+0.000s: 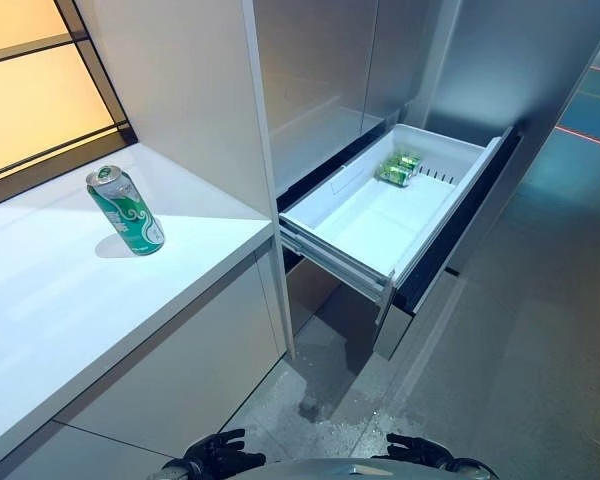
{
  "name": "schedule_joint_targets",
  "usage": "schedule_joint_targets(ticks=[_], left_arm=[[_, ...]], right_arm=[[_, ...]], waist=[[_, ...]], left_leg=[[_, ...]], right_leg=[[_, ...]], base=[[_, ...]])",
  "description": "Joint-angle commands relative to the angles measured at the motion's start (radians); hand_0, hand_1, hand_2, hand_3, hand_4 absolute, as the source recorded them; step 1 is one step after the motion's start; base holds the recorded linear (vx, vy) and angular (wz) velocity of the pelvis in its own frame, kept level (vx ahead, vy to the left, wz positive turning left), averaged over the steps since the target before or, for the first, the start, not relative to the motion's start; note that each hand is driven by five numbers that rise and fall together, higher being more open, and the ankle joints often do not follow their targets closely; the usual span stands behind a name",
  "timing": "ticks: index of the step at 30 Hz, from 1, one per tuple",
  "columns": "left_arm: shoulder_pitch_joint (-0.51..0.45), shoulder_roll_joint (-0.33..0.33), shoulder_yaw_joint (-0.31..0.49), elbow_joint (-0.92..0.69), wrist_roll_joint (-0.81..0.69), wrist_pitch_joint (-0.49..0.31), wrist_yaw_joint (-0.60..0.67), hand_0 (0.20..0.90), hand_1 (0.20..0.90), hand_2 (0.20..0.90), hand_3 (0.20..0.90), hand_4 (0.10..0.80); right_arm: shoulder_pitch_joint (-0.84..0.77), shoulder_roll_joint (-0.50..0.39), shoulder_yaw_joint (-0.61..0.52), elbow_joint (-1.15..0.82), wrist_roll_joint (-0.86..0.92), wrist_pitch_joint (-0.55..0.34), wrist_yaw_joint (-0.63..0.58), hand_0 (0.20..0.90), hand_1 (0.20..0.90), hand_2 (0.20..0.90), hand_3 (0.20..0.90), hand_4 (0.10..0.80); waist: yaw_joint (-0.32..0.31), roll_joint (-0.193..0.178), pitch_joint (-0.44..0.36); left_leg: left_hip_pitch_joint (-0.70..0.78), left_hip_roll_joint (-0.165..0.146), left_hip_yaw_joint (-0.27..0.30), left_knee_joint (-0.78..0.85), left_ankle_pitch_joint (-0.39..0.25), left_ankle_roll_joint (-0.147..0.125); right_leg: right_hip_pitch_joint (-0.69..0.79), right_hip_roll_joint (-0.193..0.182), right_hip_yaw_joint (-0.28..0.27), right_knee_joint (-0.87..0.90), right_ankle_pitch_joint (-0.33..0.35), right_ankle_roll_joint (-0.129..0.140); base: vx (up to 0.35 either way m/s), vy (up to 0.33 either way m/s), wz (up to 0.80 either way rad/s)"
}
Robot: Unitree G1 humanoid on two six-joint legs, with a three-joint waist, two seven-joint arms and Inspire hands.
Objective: Put drinks into fridge and close the fridge
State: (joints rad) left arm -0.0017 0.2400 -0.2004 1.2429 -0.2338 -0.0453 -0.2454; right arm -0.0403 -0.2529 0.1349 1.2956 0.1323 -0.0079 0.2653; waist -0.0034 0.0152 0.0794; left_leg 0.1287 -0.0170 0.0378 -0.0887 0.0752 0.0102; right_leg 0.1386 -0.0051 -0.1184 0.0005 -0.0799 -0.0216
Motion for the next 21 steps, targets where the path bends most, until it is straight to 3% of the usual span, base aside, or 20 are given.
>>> schedule_joint_targets(ticks=[1,10,16,21], left_arm=[[-0.041,-0.022,0.004,0.057,0.018,-0.027,-0.024,0.9,0.9,0.9,0.9,0.8],[-0.043,-0.022,0.018,0.053,-0.036,-0.074,-0.066,0.9,0.9,0.9,0.9,0.8],[-0.062,-0.004,-0.013,-0.076,-0.178,-0.041,-0.413,0.9,0.9,0.9,0.9,0.8],[-0.085,0.029,-0.053,-0.282,-0.241,0.052,-0.622,0.9,0.9,0.9,0.9,0.8]], right_arm=[[-0.031,-0.011,0.027,0.047,-0.024,-0.012,0.02,0.9,0.9,0.9,0.9,0.8],[-0.034,-0.008,0.027,0.047,-0.027,-0.006,0.02,0.9,0.9,0.9,0.9,0.8],[-0.043,-0.031,0.03,0.02,-0.03,0.017,0.031,0.9,0.9,0.9,0.9,0.8],[-0.05,-0.054,0.034,-0.011,-0.033,0.04,0.045,0.9,0.9,0.9,0.9,0.8]], waist=[[0.003,-0.001,0.018],[0.002,-0.003,0.014],[-0.001,0.005,0.021],[-0.002,0.016,0.027]], left_leg=[[0.009,-0.04,0.061,0.06,-0.161,0.041],[0.012,-0.039,0.06,0.054,-0.159,0.04],[0.005,-0.035,0.067,0.055,-0.157,0.036],[0.003,-0.033,0.071,0.052,-0.154,0.037]], right_leg=[[-0.04,-0.029,-0.062,0.027,0.001,0.059],[-0.041,-0.026,-0.055,0.027,0.001,0.059],[-0.051,-0.026,-0.051,0.033,0.004,0.065],[-0.06,-0.026,-0.047,0.037,0.009,0.067]], base=[[0.0,0.0,0.0],[0.0,0.0,0.0],[-0.011,0.005,-0.01],[-0.026,0.021,-0.04]])
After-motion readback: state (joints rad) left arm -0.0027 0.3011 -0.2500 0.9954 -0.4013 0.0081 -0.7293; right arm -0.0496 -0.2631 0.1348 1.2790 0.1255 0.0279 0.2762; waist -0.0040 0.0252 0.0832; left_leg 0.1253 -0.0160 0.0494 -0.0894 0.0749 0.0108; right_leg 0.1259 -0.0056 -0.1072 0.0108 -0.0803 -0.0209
